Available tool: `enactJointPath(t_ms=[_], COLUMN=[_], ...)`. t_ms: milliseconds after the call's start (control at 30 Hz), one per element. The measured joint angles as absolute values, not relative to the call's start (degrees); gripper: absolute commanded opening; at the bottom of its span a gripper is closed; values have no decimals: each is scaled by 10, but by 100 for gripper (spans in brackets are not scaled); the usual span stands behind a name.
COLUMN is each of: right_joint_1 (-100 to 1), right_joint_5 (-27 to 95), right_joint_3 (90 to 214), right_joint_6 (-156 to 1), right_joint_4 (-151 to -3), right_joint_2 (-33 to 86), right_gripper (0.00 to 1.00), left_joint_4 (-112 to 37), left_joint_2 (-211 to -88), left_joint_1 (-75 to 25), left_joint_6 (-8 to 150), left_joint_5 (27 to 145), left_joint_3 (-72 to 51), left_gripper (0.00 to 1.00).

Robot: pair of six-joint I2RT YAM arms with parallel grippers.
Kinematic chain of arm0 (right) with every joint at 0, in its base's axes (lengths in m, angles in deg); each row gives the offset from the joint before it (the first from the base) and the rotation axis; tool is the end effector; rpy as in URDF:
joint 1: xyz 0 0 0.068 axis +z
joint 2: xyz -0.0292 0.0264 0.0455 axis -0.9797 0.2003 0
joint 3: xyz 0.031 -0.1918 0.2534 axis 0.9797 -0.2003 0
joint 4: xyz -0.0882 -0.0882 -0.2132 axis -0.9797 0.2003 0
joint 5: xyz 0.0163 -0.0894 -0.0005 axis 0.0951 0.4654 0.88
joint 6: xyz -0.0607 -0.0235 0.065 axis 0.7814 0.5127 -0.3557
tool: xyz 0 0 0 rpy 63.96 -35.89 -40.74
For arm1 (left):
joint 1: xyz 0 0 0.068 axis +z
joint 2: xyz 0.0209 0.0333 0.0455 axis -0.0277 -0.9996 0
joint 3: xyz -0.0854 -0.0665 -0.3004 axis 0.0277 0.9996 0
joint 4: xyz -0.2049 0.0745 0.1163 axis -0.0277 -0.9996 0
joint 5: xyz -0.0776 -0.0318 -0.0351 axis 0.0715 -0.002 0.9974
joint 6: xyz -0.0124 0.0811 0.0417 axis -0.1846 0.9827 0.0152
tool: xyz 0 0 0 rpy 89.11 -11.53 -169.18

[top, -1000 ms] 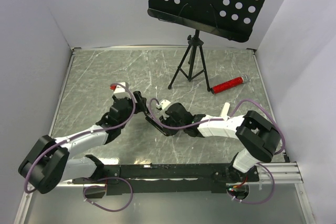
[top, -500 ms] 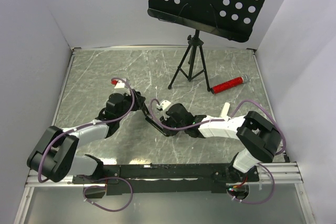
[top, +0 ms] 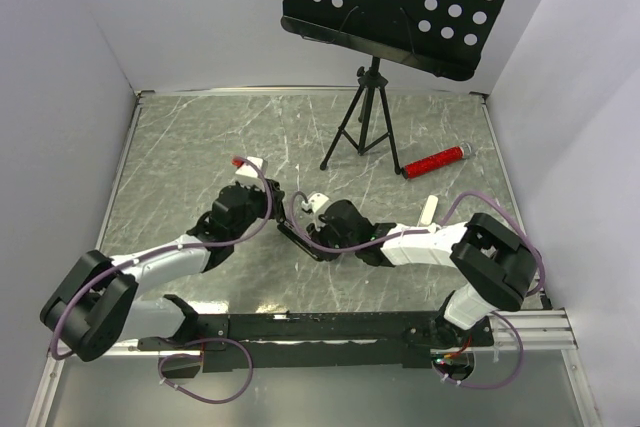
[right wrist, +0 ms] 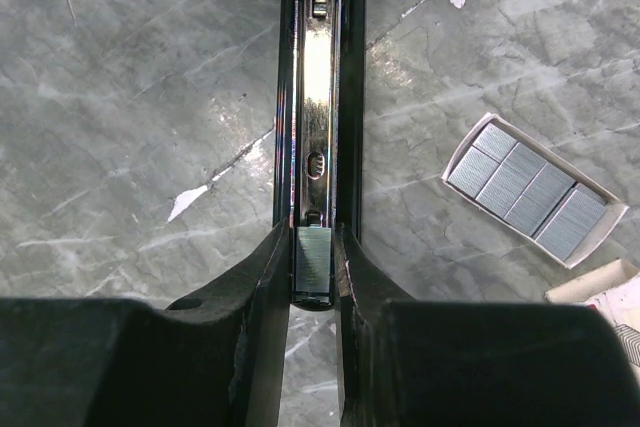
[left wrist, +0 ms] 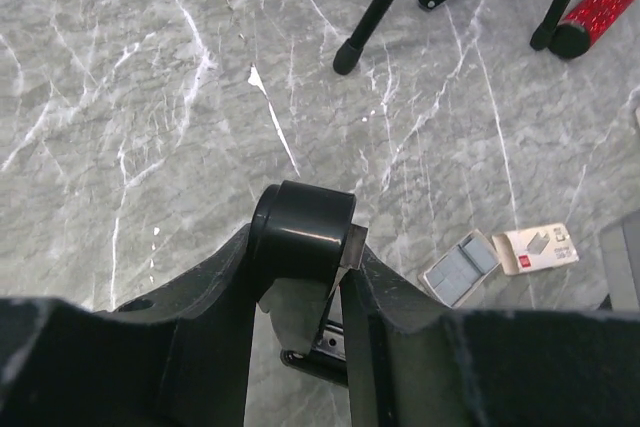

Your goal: Load the staples into the stapler

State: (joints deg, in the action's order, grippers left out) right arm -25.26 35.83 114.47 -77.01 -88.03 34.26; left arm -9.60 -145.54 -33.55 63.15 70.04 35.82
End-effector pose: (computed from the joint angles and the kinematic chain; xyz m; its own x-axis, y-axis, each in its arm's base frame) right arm 0.1878 0.2645 0.1858 -0.4745 -0.4554 -0.7533 -0.7956 0.5880 0.1456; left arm 0.2299 -0.1484 0.2467 -0.3543 -0.1517 -0.9227 0.3680 0.8845 -0.2867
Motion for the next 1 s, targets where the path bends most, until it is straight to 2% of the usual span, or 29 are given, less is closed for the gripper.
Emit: enactJointPath(t_ms=[367,733,833,933,1000], right_joint_1=[-255,-255,-256,-257,-258], right_joint_5=[349,345,344,343,342], right_joint_3=[1123,1118,1115,1114,1109], right_joint_6=[-748,-751,-758,-764,-773], right_joint_4=[-923,-990,-1009,-1041,-1068], right_joint_2=[343,368,373,373,373], right_gripper=[31,32,36,46,49], left_joint_4=[-145,-170,-179,-188,-188], left_joint_2=[-1423,-1422,-1435,-1447,-1450], left_joint_1=[-431,-507,-525,-541,-549], left_joint_6=[675,677,672,655,646], left_joint_5=[585,492,474,473,473], left_joint_3=[358,357,346,332,329], left_gripper=[37,44,45,45,45])
